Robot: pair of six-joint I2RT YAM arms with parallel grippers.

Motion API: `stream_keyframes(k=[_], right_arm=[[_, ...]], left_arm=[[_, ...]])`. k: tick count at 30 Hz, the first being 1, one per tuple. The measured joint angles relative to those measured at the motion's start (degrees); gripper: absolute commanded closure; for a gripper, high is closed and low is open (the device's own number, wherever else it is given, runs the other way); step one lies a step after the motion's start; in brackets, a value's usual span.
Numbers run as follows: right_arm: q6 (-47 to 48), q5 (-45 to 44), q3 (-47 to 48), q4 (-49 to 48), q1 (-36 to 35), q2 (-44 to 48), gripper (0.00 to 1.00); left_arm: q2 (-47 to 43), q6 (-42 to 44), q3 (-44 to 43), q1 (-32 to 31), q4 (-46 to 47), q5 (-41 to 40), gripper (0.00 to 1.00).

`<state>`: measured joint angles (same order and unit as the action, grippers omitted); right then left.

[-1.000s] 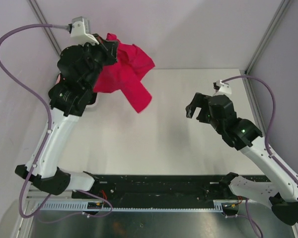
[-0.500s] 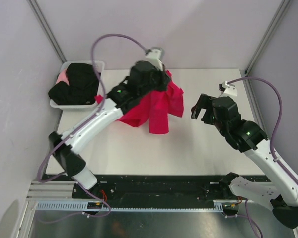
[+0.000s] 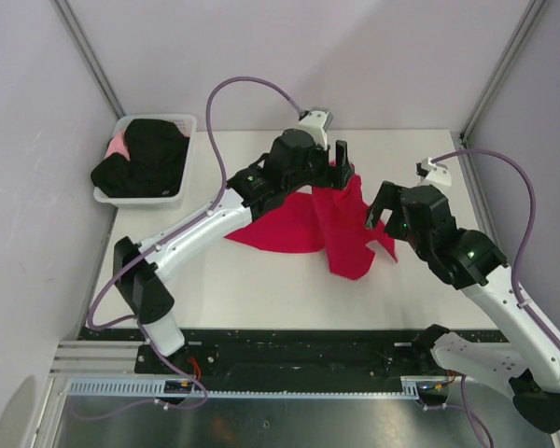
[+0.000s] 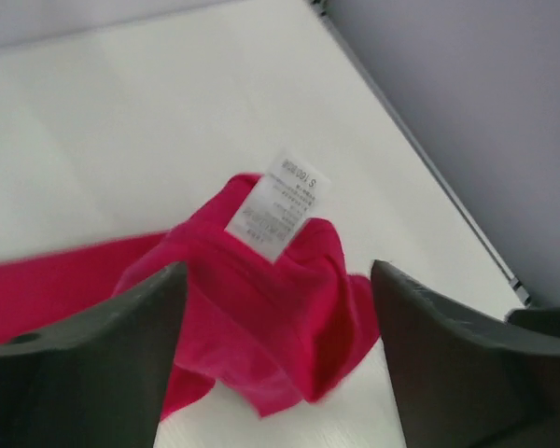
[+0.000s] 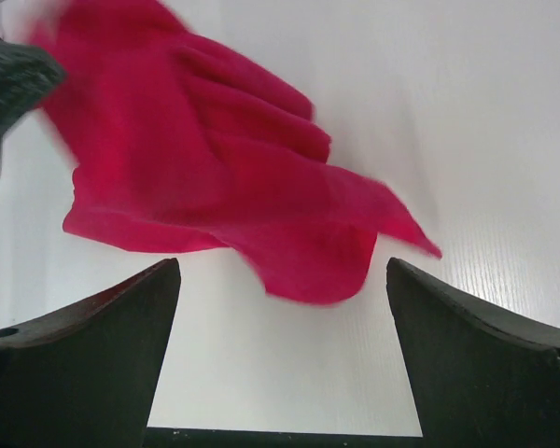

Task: Fold and stack the t-shirts
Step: Move the tshirt to the center of the board

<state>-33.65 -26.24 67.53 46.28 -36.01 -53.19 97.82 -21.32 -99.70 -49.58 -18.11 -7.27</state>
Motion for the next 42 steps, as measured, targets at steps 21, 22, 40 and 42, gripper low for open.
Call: stream_keyframes(k=[21, 22, 40, 42], right_arm=[[-5.81, 5.27, -15.47, -3.96, -7.45, -8.13, 0.28], [-5.79, 5.38, -15.69, -4.96, -7.89, -9.6, 0.3], [-4.11, 6.82, -16.15, -16.68, -10.08, -31.54, 0.42], [-4.11, 7.06, -16.17, -16.96, -10.25, -32.59, 0.42]], left_arm=[[-31.23, -11.32, 44.92, 14.38, -3.63, -1.42, 0.09], [-31.63, -11.89, 46.86, 14.71, -3.85, -1.6, 0.09], [-34.36, -14.27, 55.15, 16.63, -5.18, -1.7, 0.11], [-34.16, -14.27, 55.15, 16.74, -5.09, -1.84, 0.11]])
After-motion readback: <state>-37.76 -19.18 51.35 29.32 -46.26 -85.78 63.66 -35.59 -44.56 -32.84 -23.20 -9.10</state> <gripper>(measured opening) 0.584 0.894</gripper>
